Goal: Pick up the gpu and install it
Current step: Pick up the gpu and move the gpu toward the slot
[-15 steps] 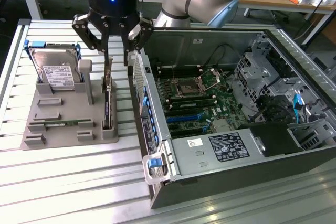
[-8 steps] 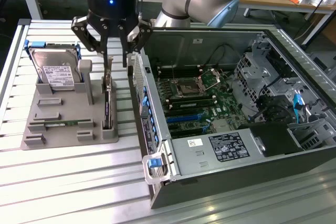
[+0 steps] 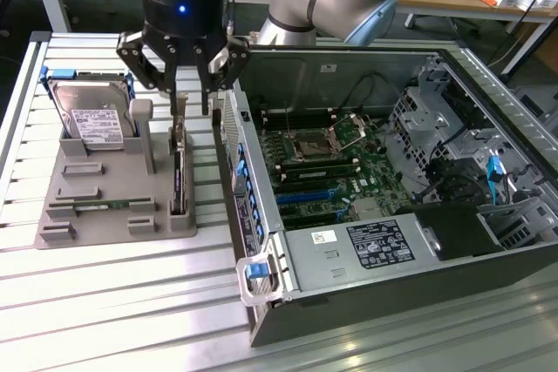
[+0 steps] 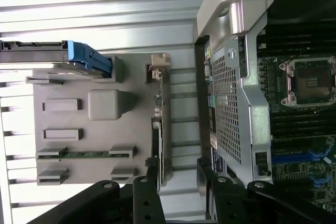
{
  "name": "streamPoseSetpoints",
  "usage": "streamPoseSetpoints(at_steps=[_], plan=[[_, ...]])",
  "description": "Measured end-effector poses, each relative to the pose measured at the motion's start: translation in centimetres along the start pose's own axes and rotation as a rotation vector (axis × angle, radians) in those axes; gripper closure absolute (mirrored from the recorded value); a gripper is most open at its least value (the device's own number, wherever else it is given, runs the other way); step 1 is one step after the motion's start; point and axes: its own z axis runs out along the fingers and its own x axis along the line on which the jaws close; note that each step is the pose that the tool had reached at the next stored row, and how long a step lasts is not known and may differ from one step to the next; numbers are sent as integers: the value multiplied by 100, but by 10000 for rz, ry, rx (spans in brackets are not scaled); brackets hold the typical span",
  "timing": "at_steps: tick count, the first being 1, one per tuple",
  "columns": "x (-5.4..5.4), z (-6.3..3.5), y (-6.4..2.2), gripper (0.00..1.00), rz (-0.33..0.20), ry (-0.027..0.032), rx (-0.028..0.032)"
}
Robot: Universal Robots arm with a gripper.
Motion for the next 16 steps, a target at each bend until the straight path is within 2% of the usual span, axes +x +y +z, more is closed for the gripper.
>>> streamPoseSetpoints(at_steps=[16], plan=[[58, 95, -7, 58, 0, 0, 1]])
